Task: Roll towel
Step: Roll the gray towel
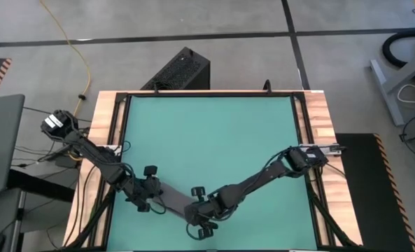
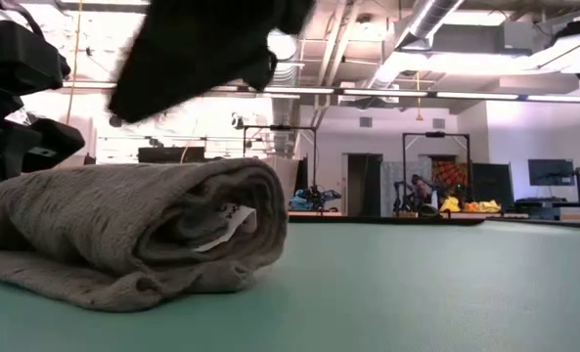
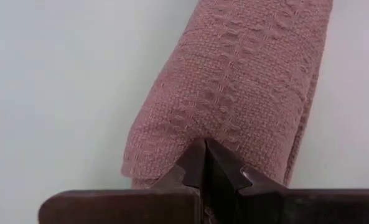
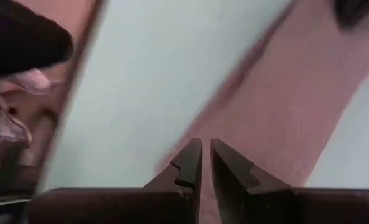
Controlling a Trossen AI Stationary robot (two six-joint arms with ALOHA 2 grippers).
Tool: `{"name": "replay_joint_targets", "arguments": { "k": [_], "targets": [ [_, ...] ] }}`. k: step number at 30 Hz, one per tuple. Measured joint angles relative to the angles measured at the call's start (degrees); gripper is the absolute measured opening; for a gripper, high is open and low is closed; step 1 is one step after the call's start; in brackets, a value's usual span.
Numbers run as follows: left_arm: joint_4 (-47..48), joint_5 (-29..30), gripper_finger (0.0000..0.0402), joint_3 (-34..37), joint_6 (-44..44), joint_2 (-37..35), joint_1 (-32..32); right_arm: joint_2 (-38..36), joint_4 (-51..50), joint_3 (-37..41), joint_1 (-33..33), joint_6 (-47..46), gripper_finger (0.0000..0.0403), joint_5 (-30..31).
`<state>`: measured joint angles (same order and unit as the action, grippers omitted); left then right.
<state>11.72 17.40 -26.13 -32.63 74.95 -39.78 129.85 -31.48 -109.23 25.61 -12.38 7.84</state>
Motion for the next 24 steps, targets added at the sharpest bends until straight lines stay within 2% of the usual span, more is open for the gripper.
{"name": "replay_joint_targets", "arguments": {
  "k": [4,8,11,14,19,22,24],
  "targets": [
    [0.38,0.68,0.0,0.02,-0.94,-0.07,-0.69,2.74,0.2,1.89,-1.51,-2.4,0.006,-1.77],
    [0.65,0.84,0.0,0.0,-1.06,-0.08,-1.32,2.38,-3.45,1.68,-1.99,-4.55,0.006,-4.3],
    [1.35,1.42,0.0,0.0,-0.94,-0.08,-1.42,1.17,-4.31,1.46,-1.46,-4.21,0.006,-4.77],
    [2.56,4.42,0.0,0.0,0.67,-1.36,-1.47,-1.44,-5.11,0.97,-0.75,-2.68,0.006,-5.67],
    [5.76,10.05,0.0,-2.42,6.37,-8.61,-1.15,-6.63,-6.56,0.67,-0.48,-0.96,0.006,-3.69],
    [8.38,11.41,0.0,-3.08,6.87,-14.05,-0.97,-7.04,-6.86,0.65,-1.68,-0.59,0.0059,-0.34],
    [8.41,11.6,0.0,-3.08,6.67,-16.61,-1.13,-6.4,-6.96,1.04,-2.72,-0.96,0.0059,-0.85]
  ]
}}
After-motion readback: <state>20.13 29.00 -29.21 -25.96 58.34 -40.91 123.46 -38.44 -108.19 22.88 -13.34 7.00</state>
